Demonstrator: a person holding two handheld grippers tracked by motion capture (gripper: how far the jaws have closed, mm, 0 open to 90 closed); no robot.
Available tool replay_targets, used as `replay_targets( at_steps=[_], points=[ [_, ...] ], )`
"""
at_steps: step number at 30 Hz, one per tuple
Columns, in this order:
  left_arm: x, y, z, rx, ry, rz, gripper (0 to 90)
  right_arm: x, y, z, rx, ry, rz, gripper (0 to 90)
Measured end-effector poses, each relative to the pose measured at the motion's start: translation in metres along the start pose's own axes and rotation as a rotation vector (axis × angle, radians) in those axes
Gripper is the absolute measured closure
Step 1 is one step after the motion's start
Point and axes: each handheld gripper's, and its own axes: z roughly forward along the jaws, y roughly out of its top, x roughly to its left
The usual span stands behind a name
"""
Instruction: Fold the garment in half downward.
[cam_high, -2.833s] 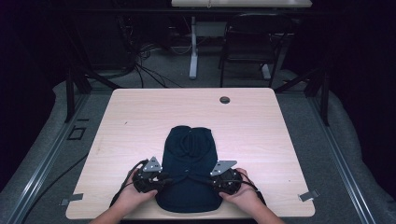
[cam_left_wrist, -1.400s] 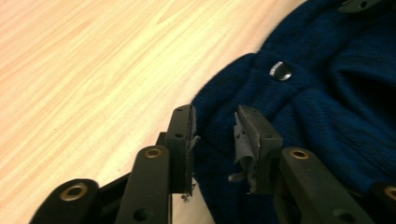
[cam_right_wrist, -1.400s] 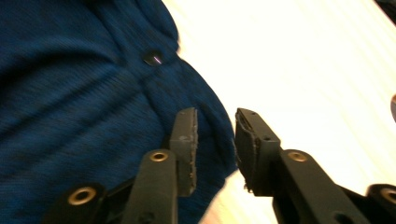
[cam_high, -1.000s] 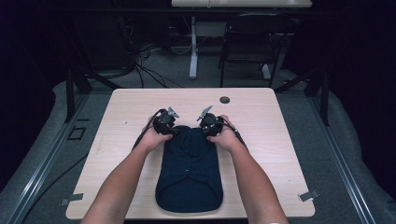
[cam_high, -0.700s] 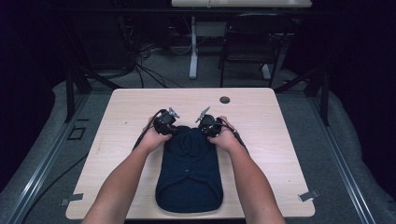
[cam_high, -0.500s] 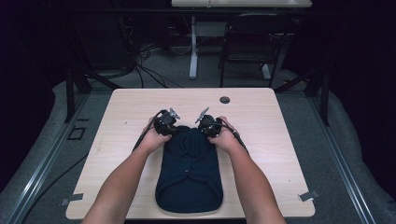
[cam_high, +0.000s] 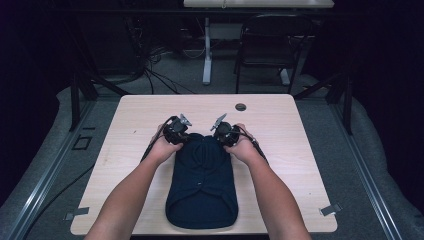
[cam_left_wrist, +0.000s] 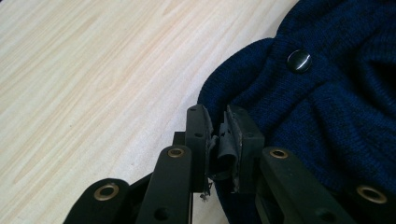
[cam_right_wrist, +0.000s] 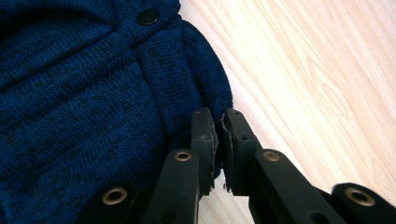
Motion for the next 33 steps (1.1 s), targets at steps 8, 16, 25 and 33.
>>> replay_targets(
  at_steps=[8, 16, 25, 33],
  points=[
    [0.001, 0.005, -0.012, -0.02, 0.009, 0.011, 79.8, -0.003, 0.001, -0.012, -0.034, 0.004, 0.019, 83.5],
    [0.003, 0.012, -0.03, -0.058, 0.032, 0.024, 79.7, -0.006, 0.009, -0.034, -0.073, -0.02, 0.0, 83.5],
    [0.008, 0.018, -0.05, -0.093, 0.038, 0.03, 79.7, -0.008, 0.017, -0.051, -0.095, -0.045, -0.025, 83.5],
    [0.012, 0.023, -0.065, -0.113, 0.056, 0.037, 79.7, -0.008, 0.026, -0.063, -0.127, -0.059, -0.038, 83.4]
  ],
)
